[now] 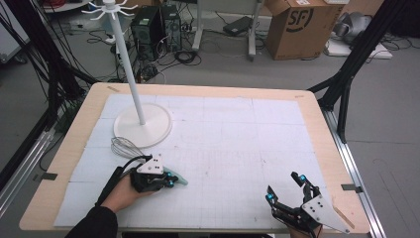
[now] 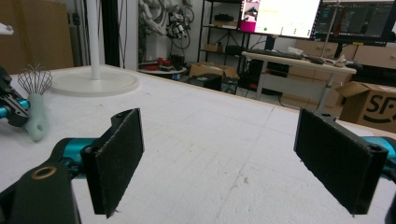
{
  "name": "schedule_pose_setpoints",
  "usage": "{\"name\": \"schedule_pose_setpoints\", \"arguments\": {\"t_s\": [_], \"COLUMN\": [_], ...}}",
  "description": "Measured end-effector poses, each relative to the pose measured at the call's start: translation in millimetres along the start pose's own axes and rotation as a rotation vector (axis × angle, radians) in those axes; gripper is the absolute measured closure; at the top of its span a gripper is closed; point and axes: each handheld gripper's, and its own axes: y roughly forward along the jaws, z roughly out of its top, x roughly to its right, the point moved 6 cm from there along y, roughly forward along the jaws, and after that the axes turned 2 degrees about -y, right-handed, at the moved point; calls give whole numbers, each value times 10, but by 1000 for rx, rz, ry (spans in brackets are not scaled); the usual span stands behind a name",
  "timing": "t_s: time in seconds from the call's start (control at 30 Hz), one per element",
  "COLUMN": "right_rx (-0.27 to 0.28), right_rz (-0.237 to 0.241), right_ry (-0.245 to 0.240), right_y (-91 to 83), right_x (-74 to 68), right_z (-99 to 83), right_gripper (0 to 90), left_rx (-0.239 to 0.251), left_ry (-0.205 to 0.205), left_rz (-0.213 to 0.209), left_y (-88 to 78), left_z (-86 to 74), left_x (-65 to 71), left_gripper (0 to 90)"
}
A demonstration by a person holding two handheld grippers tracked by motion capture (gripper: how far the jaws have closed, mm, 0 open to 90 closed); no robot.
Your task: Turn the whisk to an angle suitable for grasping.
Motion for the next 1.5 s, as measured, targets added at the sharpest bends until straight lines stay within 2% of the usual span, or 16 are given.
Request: {"name": "schedule_pose_setpoints", "arguments": {"t_s": [0.17,0.37,0.43,0.73,0.9,1.03,1.27,1.4,1.5], "right_rx": [3,5,6,12,14,13,13,10,9], "right_rz": [4,5,5,11,12,12,13,11,7], "right_ry": [-2,-1,-1,1,6,3,1,0,-2], "right_y": [2,3,5,-3,-4,-2,-2,-13,-38], "right_x": [-1,-7,-5,-14,-14,-12,-16,-14,-8], "right_z": [2,7,8,17,20,17,18,15,12], "right_gripper": [154,154,154,154,154,154,154,154,154], "left_rx": [-20,-1,-1,-10,8,8,10,41,66], "left_ry": [20,-7,-23,-40,-59,-53,-58,-67,-58], "left_rz": [8,18,33,74,80,81,96,91,84], "left_y": [67,130,150,210,263,310,300,247,181], "left_z": [20,79,101,166,237,245,247,277,311], "left_x": [-24,-92,-126,-234,-275,-286,-308,-304,-283], "left_gripper": [898,898,898,898,898,898,898,898,898]}}
